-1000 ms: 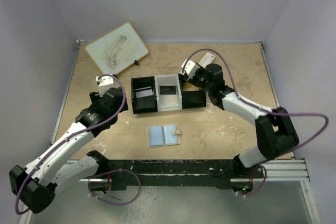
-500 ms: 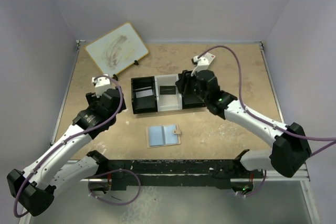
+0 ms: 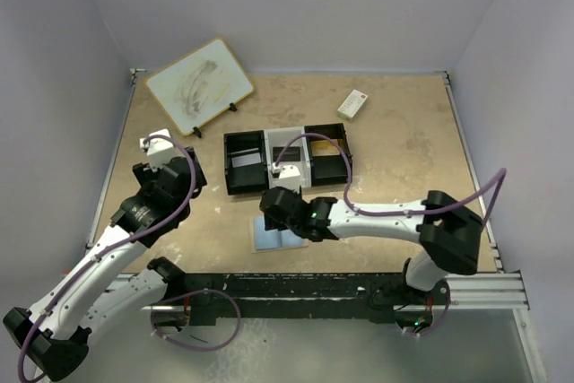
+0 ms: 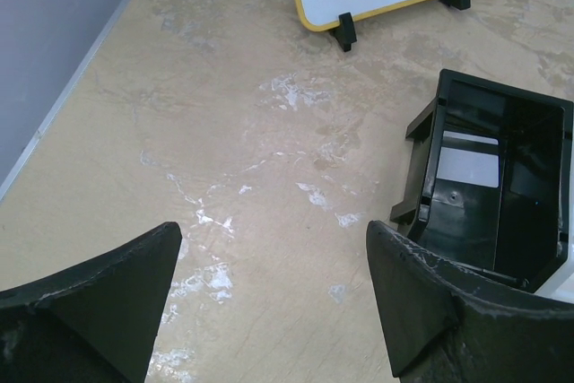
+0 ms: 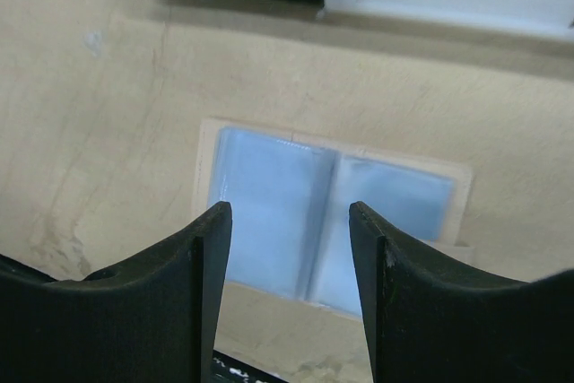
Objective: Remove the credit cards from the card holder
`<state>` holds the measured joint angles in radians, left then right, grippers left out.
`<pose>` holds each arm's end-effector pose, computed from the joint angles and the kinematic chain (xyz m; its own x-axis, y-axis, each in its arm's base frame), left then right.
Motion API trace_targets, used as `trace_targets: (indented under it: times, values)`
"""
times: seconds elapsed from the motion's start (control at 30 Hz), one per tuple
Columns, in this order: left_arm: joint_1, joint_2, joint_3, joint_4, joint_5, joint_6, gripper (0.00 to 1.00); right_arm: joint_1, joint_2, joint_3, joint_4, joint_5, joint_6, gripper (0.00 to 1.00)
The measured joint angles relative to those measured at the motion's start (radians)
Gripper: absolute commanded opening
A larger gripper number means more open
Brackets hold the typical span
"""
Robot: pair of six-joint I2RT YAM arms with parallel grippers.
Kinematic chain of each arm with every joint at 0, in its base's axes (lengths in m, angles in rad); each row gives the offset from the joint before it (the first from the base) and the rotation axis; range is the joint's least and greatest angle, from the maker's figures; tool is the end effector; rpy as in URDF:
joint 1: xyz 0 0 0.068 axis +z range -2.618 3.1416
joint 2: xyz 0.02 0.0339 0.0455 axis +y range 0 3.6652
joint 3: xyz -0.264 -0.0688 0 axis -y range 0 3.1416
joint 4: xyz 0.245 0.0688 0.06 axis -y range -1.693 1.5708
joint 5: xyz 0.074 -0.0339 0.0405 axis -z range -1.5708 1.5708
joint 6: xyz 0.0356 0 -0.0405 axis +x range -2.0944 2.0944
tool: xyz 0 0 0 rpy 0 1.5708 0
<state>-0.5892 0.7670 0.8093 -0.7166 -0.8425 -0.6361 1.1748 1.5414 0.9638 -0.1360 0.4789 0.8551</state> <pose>0.1382 -0.0604 0.3060 -0.3494 -0.2421 -0.9052 -0.4007 0.9118 -0.0892 0.1425 0.2982 0.2248 -0.6822 0.1046 -0.7237 -0.2586 0.8912 0.3726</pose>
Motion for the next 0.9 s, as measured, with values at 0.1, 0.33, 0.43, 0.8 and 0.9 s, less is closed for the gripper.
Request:
trace_targets:
  times: [0.1, 0.33, 0.43, 0.8, 0.9]
  values:
    - [0.000, -0.005, 0.000, -0.004, -0.004, -0.001, 0.82, 0.047, 0.094, 0.047, -0.042, 0.007, 0.052, 0.59]
    - [0.000, -0.005, 0.000, -0.004, -0.007, -0.007, 0.82, 0.091, 0.188, 0.117, -0.076, 0.009, 0.116, 0.71]
    - [0.000, -0.004, 0.000, -0.004, -0.007, -0.007, 0.82, 0.090, 0.200, 0.123, -0.083, 0.009, 0.122, 0.71]
    - [0.000, 0.000, 0.000, -0.004, -0.006, -0.007, 0.82, 0.090, 0.334, 0.207, -0.127, 0.027, 0.133, 0.52]
    - [0.000, 0.002, 0.000, -0.004, -0.006, -0.007, 0.82, 0.089, 0.331, 0.204, -0.114, 0.026, 0.141, 0.45]
